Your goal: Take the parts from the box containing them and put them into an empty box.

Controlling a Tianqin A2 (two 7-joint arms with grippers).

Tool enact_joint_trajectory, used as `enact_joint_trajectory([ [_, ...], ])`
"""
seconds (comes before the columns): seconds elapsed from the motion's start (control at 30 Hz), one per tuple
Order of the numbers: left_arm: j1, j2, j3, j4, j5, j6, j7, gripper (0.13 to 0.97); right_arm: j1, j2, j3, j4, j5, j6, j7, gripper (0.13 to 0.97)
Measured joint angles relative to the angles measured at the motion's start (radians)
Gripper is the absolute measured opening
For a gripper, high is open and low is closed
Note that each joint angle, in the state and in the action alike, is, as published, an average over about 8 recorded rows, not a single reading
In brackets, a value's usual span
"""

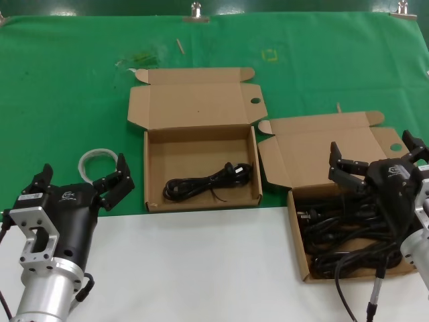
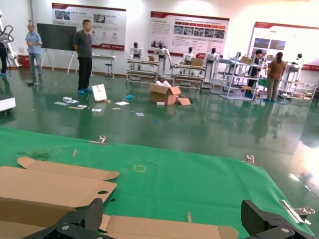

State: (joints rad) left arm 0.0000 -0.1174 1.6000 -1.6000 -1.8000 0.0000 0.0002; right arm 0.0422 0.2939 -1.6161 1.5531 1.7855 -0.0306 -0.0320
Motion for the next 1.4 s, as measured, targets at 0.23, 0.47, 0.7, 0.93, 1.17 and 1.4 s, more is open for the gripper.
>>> enact_joint_trajectory([
  [0.23, 0.000, 0.000, 0.000, 0.000, 0.000, 0.000, 0.000, 0.966, 0.000, 0.000, 0.000, 0.000, 0.000, 0.000, 0.000, 0.966],
  [0.47, 0.000, 0.000, 0.000, 0.000, 0.000, 0.000, 0.000, 0.966, 0.000, 0.000, 0.000, 0.000, 0.000, 0.000, 0.000, 0.966],
  [0.7, 0.000, 0.000, 0.000, 0.000, 0.000, 0.000, 0.000, 0.966, 0.000, 0.000, 0.000, 0.000, 0.000, 0.000, 0.000, 0.966],
  [0.93, 0.000, 0.000, 0.000, 0.000, 0.000, 0.000, 0.000, 0.966, 0.000, 0.000, 0.000, 0.000, 0.000, 0.000, 0.000, 0.966],
  [1.17, 0.000, 0.000, 0.000, 0.000, 0.000, 0.000, -0.001, 0.966, 0.000, 0.000, 0.000, 0.000, 0.000, 0.000, 0.000, 0.966],
  [1.4, 0.000, 0.000, 0.000, 0.000, 0.000, 0.000, 0.000, 0.966, 0.000, 0.000, 0.000, 0.000, 0.000, 0.000, 0.000, 0.966],
])
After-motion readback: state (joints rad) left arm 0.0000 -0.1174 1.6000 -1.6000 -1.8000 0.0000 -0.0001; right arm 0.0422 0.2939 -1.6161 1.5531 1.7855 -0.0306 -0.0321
